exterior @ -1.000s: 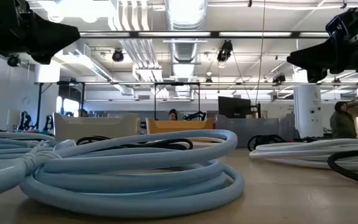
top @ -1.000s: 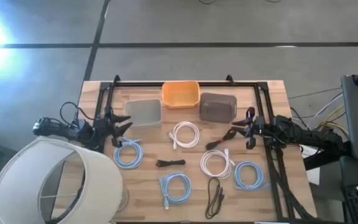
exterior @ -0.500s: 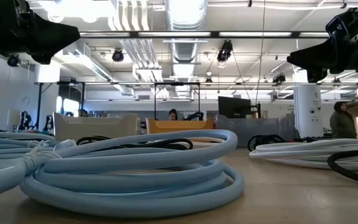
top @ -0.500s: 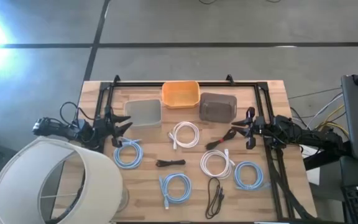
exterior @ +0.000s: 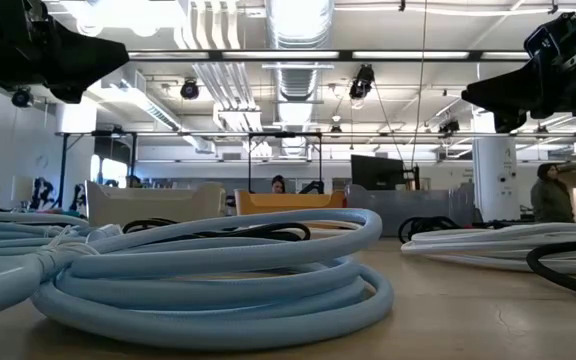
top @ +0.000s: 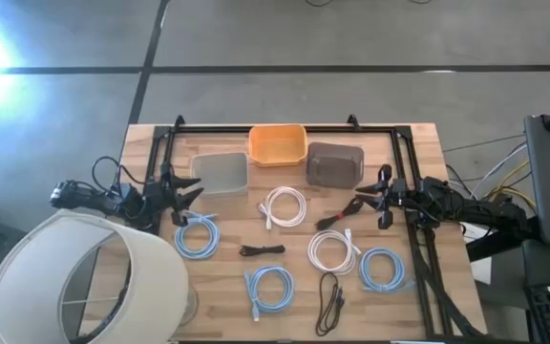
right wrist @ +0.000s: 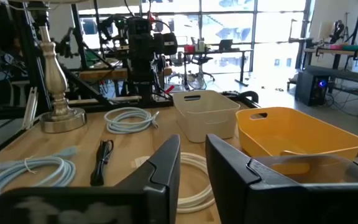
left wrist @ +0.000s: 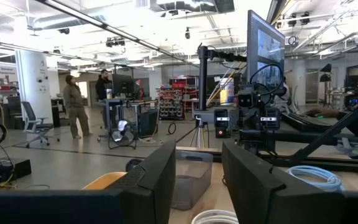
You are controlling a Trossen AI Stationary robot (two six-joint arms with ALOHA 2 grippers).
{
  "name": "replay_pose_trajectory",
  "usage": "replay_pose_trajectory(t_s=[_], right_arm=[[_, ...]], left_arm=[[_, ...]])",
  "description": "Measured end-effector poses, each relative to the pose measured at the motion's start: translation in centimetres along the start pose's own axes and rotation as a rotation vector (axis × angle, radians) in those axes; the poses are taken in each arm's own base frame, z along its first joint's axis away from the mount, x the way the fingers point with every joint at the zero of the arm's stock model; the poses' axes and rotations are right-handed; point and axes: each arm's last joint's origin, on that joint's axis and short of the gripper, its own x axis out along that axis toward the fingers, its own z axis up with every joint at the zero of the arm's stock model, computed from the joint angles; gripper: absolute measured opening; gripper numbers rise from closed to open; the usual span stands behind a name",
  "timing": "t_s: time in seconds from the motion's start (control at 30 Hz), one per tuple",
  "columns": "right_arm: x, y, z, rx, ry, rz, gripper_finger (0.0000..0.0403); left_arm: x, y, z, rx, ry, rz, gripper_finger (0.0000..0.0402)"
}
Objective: Pick & Place USB Port
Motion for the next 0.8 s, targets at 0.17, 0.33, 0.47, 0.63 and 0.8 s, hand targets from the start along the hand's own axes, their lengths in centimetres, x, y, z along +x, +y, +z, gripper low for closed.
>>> replay_pose_trajectory(t_s=[0.17, 0.33, 0.47, 0.63, 0.8], right_arm=[[0.00, 0.00, 0.00, 0.000, 0.000, 0.000, 0.0069], [0.00, 0.00, 0.00, 0.000, 0.000, 0.000, 0.0077], [0.00, 0.00, 0.00, 0.000, 0.000, 0.000, 0.0082], [0.00, 0.00, 0.00, 0.000, 0.000, 0.000, 0.0084], [0.00, 0.00, 0.00, 0.000, 0.000, 0.000, 0.0075]], left_arm=[[0.00, 0.00, -0.01, 0.000, 0.000, 0.000, 0.0136], [0.00, 0.00, -0.01, 0.000, 0.000, 0.000, 0.0136], [0.00, 0.00, 0.00, 0.000, 0.000, 0.000, 0.0136], [0.00, 0.00, -0.01, 0.000, 0.000, 0.000, 0.0136], [0.00, 0.00, -0.01, 0.000, 0.000, 0.000, 0.0136]])
